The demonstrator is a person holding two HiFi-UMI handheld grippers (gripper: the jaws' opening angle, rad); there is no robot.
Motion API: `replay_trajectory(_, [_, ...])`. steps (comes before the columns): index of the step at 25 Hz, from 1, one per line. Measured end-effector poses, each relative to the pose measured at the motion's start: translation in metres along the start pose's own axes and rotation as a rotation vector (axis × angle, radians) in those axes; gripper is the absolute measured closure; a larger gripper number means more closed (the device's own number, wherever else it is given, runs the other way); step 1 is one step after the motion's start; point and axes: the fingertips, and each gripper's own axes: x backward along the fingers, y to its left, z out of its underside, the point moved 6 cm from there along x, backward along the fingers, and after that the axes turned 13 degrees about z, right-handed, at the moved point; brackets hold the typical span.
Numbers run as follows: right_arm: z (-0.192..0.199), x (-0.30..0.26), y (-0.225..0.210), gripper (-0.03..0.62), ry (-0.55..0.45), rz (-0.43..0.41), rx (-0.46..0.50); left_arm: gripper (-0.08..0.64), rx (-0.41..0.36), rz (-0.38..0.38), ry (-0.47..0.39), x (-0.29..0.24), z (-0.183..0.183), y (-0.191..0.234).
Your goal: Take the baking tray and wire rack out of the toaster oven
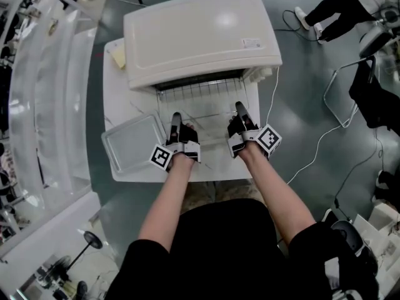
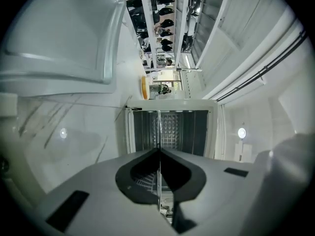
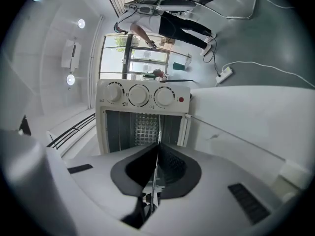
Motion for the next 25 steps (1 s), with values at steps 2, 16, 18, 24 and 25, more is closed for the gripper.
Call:
replay_trajectory(2, [0.003, 0.007, -0.004, 0.566, 0.006, -0.017, -0.019, 0.54, 0.001, 0.008, -0.004, 0.008, 0.003, -0.003])
replay_trajectory(16, [0.009, 0.071, -0.015, 0.566, 0.038, -0.024, 0.032, 0.54, 0.025, 0.043, 0.053, 0.069, 0.031, -0.027])
replay_trajectory(18, [0.009, 0.079, -0.014, 0.567, 0.046, -0.024, 0.05, 0.54, 0.033, 0.04, 0.052, 0.078, 0.034, -0.03])
replay_trajectory(24, [0.017, 0.095, -0.005, 0.568, 0.084, -0.029, 0.075, 0.54, 0.055, 0.033, 0.026, 0.104, 0.037, -0.034])
replay_trajectory(25, [0.021, 0.096, -0.004, 0.568, 0.093, -0.028, 0.081, 0.54, 0.054, 0.033, 0.017, 0.111, 0.036, -0.034])
